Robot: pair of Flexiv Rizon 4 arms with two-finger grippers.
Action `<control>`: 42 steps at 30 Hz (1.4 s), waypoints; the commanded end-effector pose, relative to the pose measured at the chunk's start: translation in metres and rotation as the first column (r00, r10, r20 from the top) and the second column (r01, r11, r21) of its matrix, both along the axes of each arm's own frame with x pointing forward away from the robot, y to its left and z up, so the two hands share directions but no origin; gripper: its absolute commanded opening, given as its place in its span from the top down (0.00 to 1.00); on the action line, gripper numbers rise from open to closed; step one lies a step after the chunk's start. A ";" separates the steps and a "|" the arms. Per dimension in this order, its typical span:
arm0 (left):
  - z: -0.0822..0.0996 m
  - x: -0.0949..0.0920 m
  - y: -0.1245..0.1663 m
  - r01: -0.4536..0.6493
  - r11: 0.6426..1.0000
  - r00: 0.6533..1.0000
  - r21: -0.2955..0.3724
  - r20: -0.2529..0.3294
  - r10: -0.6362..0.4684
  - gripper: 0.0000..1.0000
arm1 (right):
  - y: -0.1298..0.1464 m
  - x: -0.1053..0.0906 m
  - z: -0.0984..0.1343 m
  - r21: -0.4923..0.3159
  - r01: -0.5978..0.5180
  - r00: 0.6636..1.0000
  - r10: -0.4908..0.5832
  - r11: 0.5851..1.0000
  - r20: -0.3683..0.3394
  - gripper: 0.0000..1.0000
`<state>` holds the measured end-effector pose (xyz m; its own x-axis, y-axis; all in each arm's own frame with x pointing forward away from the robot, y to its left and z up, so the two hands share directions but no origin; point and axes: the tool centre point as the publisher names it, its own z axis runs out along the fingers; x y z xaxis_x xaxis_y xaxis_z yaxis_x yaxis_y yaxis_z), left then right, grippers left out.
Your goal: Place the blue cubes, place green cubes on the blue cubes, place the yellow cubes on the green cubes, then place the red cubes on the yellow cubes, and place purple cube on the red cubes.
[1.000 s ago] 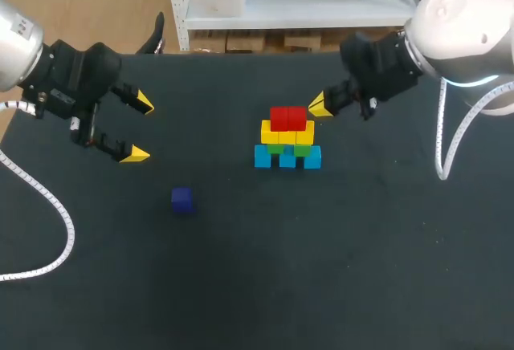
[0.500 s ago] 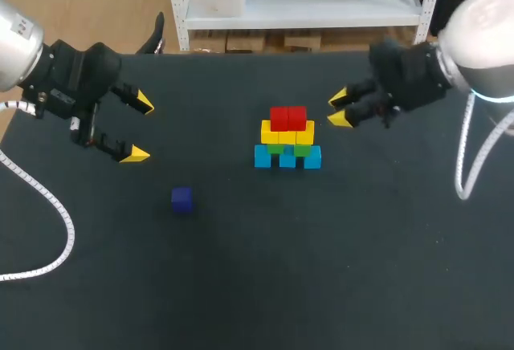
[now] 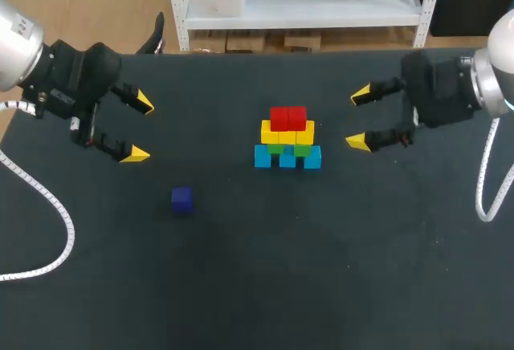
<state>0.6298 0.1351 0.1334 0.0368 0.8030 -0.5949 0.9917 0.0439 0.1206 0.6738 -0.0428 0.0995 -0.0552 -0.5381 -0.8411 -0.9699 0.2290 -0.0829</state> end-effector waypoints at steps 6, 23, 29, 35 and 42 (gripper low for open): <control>-0.001 -0.001 0.002 0.003 1.000 1.000 -0.005 0.004 -0.003 0.00 | -0.023 -0.011 -0.005 0.029 0.012 1.000 -0.012 0.999 -0.006 0.00; -0.001 -0.001 0.002 0.003 1.000 1.000 -0.005 0.004 -0.003 0.00 | -0.032 -0.010 -0.009 0.030 0.021 0.999 -0.020 0.999 -0.026 0.00; -0.004 -0.002 0.000 0.001 1.000 1.000 -0.006 0.004 -0.001 0.00 | -0.032 -0.010 -0.009 0.030 0.021 0.999 -0.020 0.999 -0.026 0.00; -0.020 -0.019 -0.014 0.021 1.000 1.000 0.019 -0.009 -0.020 0.00 | -0.032 -0.010 -0.009 0.030 0.021 0.999 -0.020 0.999 -0.026 0.00; -0.045 -0.040 -0.029 0.018 0.995 0.999 0.094 -0.046 -0.014 0.00 | -0.032 -0.010 -0.009 0.030 0.021 0.999 -0.020 0.999 -0.026 0.00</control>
<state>0.5905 0.1149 0.0949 0.0288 0.8410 -0.5403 0.9970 0.0145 0.0758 0.6633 -0.0746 0.0917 -0.0898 -0.5139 -0.8531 -0.9666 0.2513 -0.0496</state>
